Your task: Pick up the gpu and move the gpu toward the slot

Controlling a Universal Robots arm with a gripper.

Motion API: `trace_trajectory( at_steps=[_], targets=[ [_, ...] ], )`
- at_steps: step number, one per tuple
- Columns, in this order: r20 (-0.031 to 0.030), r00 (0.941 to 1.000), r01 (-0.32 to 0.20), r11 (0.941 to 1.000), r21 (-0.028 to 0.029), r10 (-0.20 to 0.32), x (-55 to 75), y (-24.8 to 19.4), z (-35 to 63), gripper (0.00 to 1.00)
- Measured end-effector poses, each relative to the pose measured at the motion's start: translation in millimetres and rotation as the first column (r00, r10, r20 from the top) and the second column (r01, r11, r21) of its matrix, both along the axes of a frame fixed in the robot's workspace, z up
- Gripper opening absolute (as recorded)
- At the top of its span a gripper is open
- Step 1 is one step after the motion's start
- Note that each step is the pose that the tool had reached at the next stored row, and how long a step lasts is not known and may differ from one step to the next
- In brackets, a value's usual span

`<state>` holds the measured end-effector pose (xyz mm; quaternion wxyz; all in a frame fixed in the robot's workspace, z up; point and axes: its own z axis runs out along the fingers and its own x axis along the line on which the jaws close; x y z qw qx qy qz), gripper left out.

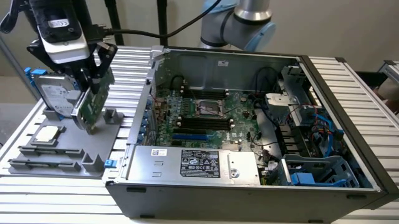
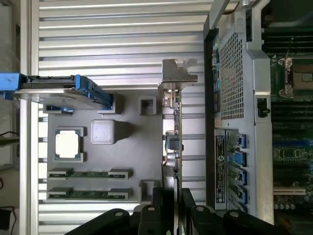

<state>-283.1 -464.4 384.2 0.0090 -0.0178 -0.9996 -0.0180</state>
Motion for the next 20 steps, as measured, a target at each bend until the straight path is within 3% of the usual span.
trace_trajectory(
  at_steps=[12,20],
  targets=[
    [-0.0060,1.0000,0.000,0.9997,0.0264,0.000,51.0,-3.9,39.7,0.26],
    [-0.0070,1.0000,0.000,0.9991,0.0428,0.000,87.2,-6.5,45.4,0.26]
  ],
)
